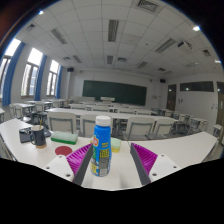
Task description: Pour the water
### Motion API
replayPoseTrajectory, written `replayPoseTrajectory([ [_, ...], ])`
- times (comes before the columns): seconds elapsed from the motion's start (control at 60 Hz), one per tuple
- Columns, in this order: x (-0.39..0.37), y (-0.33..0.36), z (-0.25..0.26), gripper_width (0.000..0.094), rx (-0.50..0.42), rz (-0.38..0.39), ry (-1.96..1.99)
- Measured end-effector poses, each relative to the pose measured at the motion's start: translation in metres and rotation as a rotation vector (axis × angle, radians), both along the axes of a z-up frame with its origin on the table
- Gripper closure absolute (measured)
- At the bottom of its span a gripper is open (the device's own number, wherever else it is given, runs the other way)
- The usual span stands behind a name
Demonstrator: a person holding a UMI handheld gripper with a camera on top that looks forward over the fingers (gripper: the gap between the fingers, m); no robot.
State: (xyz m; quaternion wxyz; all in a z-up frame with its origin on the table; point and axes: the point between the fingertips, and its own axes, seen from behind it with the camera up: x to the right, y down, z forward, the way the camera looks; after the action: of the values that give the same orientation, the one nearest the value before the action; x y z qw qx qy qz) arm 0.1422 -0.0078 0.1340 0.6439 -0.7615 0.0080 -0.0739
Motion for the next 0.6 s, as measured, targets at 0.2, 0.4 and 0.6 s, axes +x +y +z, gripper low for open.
replayPoseTrajectory([
  [0.2,-0.005,0.053,-0.039,0.0135,-0.031,0.032,0.037],
  [0.4,-0.005,0.088,-0.048,0.0409,-0.03,-0.023,0.023],
  [0.6,-0.019,0.094,-0.048,0.0585,0.04,-0.084,0.027],
])
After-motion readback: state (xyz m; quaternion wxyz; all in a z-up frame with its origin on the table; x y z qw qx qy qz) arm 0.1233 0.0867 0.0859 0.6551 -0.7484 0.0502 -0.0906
